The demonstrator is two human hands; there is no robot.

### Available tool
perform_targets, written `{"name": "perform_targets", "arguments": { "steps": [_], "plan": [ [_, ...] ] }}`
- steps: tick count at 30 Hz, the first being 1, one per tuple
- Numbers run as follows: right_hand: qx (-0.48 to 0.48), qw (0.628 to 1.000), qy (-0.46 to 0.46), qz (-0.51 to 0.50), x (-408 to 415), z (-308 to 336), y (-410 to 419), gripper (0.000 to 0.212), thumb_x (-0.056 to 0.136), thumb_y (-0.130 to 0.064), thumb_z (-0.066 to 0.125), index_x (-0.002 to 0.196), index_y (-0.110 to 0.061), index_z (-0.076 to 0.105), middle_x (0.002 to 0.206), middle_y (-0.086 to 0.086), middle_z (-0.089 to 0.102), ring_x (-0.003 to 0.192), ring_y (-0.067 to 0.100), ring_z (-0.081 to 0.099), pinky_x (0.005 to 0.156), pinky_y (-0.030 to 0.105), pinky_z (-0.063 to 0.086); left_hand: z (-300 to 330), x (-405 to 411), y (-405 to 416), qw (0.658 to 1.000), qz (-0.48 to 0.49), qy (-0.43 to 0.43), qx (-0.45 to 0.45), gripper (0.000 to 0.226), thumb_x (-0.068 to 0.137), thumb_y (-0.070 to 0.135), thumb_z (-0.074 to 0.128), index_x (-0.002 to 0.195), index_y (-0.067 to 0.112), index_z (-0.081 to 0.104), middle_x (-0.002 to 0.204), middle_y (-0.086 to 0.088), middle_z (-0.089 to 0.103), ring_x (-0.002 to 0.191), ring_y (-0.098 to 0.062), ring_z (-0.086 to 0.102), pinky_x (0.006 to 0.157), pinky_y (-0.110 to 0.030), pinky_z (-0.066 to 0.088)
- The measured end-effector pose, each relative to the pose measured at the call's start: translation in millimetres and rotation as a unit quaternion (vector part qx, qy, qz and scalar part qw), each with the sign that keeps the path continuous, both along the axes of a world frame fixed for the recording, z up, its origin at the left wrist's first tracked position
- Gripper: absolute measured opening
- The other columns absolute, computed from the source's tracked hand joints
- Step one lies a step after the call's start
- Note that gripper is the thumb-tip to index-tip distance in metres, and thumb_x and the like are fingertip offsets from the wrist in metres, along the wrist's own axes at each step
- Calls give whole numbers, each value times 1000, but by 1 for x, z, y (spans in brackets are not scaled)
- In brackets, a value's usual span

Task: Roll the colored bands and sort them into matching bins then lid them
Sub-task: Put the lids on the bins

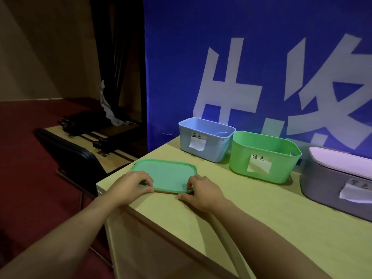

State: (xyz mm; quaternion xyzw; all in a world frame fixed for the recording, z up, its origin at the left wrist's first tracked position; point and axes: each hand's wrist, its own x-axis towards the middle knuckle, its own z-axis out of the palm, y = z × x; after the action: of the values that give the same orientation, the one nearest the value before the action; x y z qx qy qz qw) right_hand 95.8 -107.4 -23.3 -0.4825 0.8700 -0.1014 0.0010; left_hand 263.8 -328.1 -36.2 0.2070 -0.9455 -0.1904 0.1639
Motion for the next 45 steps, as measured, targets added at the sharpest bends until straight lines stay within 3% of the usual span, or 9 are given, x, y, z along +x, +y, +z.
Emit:
{"name": "perform_targets", "arguments": {
  "steps": [5, 8, 16, 21, 26, 31, 38, 41, 45],
  "plan": [
    [-58, 998, 13, -2, -7, 21, 14, 46, 89, -70, 58, 106, -29, 48, 115, -4, 59, 99, 17, 54, 75, 35, 50, 19, -8, 8, 996, -5, 73, 48, 10, 88, 42, 78, 94, 39, 71, 107, 20, 69, 104, -2, 63, 82, -22, 53],
    [-116, 993, 3, -28, -14, 40, 26, 49, 89, -70, 58, 110, -26, 51, 110, -6, 62, 96, 15, 58, 77, 35, 55, 37, -24, 24, 993, -15, 112, 22, 12, 94, 42, 70, 102, 35, 66, 107, 14, 67, 100, -5, 64, 75, -30, 59],
    [-271, 951, -112, -96, -52, 94, 98, 52, 91, -63, 62, 119, -21, 50, 112, -7, 59, 101, 15, 59, 84, 36, 51, 96, -92, 83, 956, -94, 267, -73, 14, 97, 32, 68, 103, 20, 67, 98, 14, 68, 93, -18, 65, 91, -48, 51],
    [-358, 915, -126, -138, -91, 104, 144, 47, 94, -55, 63, 121, -18, 53, 110, -3, 64, 102, 19, 63, 90, 37, 52, 127, -139, 132, 935, -99, 341, -9, 8, 101, 25, 64, 103, 17, 66, 98, 16, 63, 92, -6, 55, 97, -44, 43],
    [-449, 863, -156, -170, -126, 114, 180, 31, 102, -43, 58, 106, -12, 55, 97, 10, 68, 85, 25, 64, 75, 37, 51, 137, -189, 170, 932, -99, 343, 68, 14, 101, 34, 63, 110, 23, 62, 108, 9, 62, 107, -17, 58, 99, -49, 47],
    [-502, 820, -167, -217, -157, 129, 200, 28, 106, -44, 50, 114, -17, 54, 101, 0, 62, 90, 18, 59, 67, 30, 43, 127, -228, 192, 937, -44, 273, 213, 72, 94, 47, 69, 151, 28, 30, 143, -3, 36, 122, -20, 45, 107, -40, 39],
    [-550, 749, -255, -267, -207, 134, 197, 47, 103, -40, 58, 141, -19, 42, 132, 10, 59, 109, 25, 63, 92, 44, 56, 114, -270, 198, 924, -41, 250, 286, 79, 94, 31, 73, 155, 27, 24, 154, -5, 37, 135, -26, 45, 106, -45, 46],
    [-512, 774, -267, -261, -222, 132, 190, 64, 99, -37, 65, 149, -21, 29, 140, 7, 50, 122, 29, 60, 99, 51, 56, 120, -288, 198, 914, -20, 266, 304, 73, 97, 29, 70, 157, 22, 29, 151, -2, 44, 127, -19, 47, 92, -35, 44],
    [-385, 860, -191, -274, -238, 127, 178, 74, 95, -39, 70, 154, -12, 33, 147, 10, 44, 127, 31, 55, 101, 47, 55, 121, -311, 193, 929, -14, 239, 283, 71, 100, 31, 66, 159, 19, 29, 156, -6, 42, 137, -27, 46, 100, -39, 46]
  ]
}}
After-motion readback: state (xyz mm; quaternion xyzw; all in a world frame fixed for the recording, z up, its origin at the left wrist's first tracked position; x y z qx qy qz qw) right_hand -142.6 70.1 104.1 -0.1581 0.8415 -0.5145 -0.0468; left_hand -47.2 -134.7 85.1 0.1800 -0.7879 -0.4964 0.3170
